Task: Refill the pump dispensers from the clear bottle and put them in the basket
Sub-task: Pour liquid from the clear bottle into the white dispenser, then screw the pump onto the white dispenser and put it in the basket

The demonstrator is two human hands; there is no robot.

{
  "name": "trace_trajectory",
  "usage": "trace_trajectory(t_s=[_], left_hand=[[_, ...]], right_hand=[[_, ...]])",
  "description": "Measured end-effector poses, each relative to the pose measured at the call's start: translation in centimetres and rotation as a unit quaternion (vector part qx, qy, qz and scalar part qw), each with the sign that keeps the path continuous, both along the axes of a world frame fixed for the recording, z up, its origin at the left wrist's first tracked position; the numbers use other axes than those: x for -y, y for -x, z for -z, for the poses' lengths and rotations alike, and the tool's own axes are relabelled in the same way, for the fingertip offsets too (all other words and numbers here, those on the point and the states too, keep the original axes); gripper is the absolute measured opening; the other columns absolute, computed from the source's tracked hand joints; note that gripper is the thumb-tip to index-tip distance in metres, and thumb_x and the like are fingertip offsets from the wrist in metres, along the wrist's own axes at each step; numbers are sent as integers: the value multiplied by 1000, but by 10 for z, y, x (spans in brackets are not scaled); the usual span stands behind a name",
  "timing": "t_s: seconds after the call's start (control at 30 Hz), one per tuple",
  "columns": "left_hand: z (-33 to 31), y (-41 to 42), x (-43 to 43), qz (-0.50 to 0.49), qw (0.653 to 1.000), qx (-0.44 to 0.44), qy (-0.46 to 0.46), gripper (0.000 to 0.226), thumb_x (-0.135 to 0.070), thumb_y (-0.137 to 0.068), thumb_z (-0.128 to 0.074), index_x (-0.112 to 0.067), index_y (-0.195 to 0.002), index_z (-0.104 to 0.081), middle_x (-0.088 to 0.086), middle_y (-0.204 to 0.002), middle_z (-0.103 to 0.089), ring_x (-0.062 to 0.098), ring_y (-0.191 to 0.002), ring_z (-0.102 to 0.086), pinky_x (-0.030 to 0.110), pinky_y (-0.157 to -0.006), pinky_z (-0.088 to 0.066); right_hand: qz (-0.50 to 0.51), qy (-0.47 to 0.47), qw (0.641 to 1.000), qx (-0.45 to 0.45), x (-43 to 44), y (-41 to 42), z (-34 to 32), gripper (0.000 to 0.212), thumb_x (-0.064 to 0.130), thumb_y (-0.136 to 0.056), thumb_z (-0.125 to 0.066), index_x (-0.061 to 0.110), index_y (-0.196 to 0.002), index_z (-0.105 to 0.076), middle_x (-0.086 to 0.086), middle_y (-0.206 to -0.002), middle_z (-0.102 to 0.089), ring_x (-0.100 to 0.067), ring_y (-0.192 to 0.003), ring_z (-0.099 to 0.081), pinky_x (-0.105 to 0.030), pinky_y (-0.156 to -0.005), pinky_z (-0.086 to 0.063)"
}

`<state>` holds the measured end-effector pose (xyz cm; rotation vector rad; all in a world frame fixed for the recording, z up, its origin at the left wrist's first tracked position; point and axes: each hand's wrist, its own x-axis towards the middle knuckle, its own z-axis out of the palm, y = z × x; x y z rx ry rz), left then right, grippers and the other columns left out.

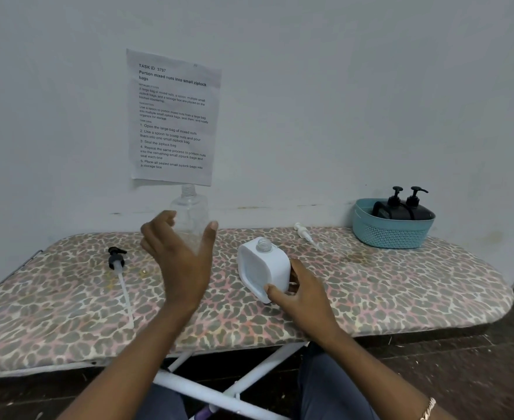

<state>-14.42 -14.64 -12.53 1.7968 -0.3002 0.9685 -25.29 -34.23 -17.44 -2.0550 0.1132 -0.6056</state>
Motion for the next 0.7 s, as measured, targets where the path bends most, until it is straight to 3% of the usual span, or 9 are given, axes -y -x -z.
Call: trace_trajectory(t_s=[0.07,0.17,0.23,0.33,0.43,0.53,0.7], left_hand=[[4,20,12,59,998,-8,3,56,-42,-92,-78,-11,-125,-45,11,-121,-45,23,-107,-46,30,-93,-41],[16,38,29,162,981,-109,1,50,-50,-89,-77,-22,-118,-49,2,-109,-55,16,-92,-57,29,-78,-51],[28,42,36,228,955,-186,-20,57,-61,-83,-77,-28,-122,-51,-5,-114,-62,9,-99,-64,26,-80,-56],[44,44,42,288,929,-226,-49,77,-78,-73,-76,-35,-132,-51,-13,-125,-66,-1,-107,-67,25,-89,-58],[49,46,45,296,925,-229,-65,87,-78,-70,-79,-34,-138,-49,-14,-129,-64,-4,-109,-66,17,-85,-57],[45,47,46,298,925,-229,-60,84,-68,-70,-84,-33,-136,-48,-18,-126,-61,-10,-107,-62,8,-76,-51],[48,37,45,281,929,-224,-89,68,-53,-75,-88,-42,-125,-43,-17,-117,-63,0,-101,-65,19,-71,-53]], right_hand=[[14,9,1000,9,-6,1,0,45,40,-85,-82,26,-121,-59,13,-114,-67,1,-99,-66,-16,-65,-56],[34,1,999,29,-17,3,0,39,43,-82,-85,23,-100,-56,12,-100,-66,11,-89,-64,-17,-56,-52],[43,1,998,38,-21,2,3,35,44,-83,-83,28,-92,-53,10,-89,-66,1,-81,-66,-20,-58,-52],[56,15,997,41,-22,-1,9,32,31,-89,-77,31,-83,-46,8,-79,-57,-5,-67,-54,-19,-56,-43],[55,47,997,37,-20,-3,12,31,14,-84,-73,29,-84,-46,7,-84,-51,-7,-71,-49,-20,-59,-39],[43,58,997,26,-22,-2,12,25,13,-81,-72,24,-88,-51,8,-90,-51,-8,-80,-52,-18,-64,-41],[29,72,997,14,-12,-3,7,18,1,-84,-63,18,-89,-59,6,-94,-58,-1,-89,-57,-9,-70,-42]])
